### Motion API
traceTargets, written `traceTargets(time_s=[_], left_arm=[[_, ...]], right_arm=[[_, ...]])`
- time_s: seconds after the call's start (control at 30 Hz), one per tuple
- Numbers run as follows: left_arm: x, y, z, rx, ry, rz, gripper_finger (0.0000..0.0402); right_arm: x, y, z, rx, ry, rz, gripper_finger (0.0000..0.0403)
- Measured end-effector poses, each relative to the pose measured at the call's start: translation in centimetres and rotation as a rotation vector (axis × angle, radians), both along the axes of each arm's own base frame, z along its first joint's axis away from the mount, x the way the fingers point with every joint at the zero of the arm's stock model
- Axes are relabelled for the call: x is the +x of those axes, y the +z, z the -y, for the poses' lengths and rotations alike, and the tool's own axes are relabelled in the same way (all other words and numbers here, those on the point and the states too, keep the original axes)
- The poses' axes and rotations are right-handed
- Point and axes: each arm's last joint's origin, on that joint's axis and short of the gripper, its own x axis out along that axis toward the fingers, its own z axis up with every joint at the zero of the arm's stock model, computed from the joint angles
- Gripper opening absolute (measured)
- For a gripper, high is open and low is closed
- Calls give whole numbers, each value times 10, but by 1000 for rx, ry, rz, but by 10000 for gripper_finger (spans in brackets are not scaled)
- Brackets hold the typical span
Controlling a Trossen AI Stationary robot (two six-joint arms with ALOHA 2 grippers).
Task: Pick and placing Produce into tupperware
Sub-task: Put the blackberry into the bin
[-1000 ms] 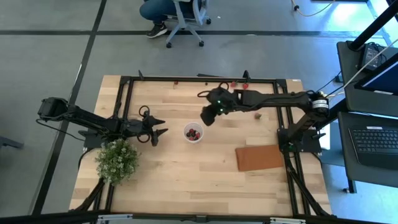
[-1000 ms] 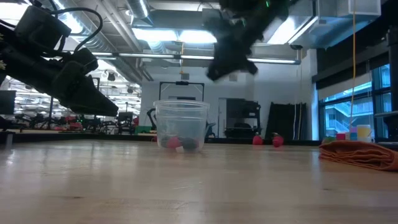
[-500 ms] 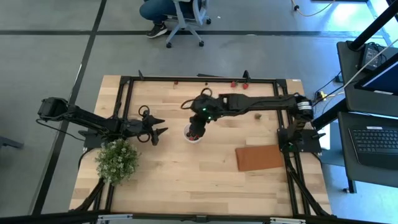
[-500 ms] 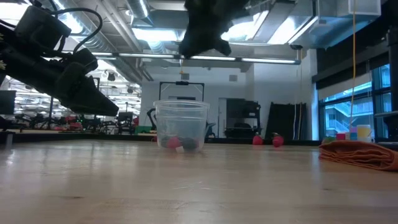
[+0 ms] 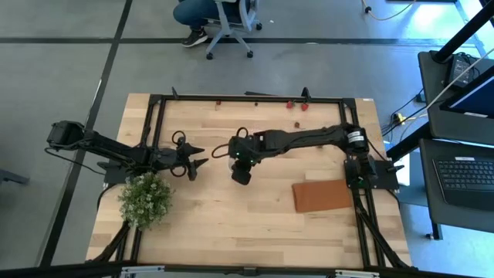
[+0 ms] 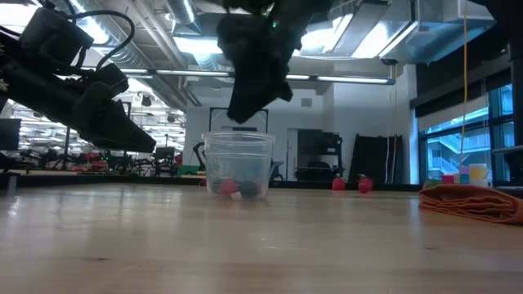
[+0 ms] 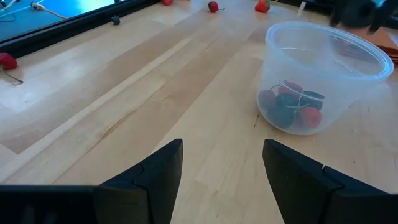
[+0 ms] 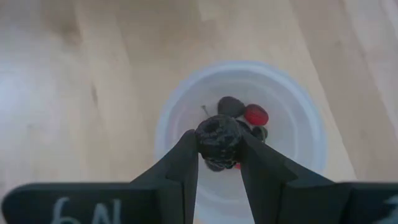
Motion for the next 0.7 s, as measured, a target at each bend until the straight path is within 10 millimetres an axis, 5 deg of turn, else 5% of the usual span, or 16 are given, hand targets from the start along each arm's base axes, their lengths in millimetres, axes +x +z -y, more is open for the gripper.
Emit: traceTargets(time_s=[0.33, 0.7], left_arm=[[0, 0, 0, 0, 0, 0, 215], [0, 0, 0, 0, 0, 0, 215]], right_arm=[[11, -42, 0, -14, 25, -94, 106], [12, -44, 5, -13, 15, -99, 108]])
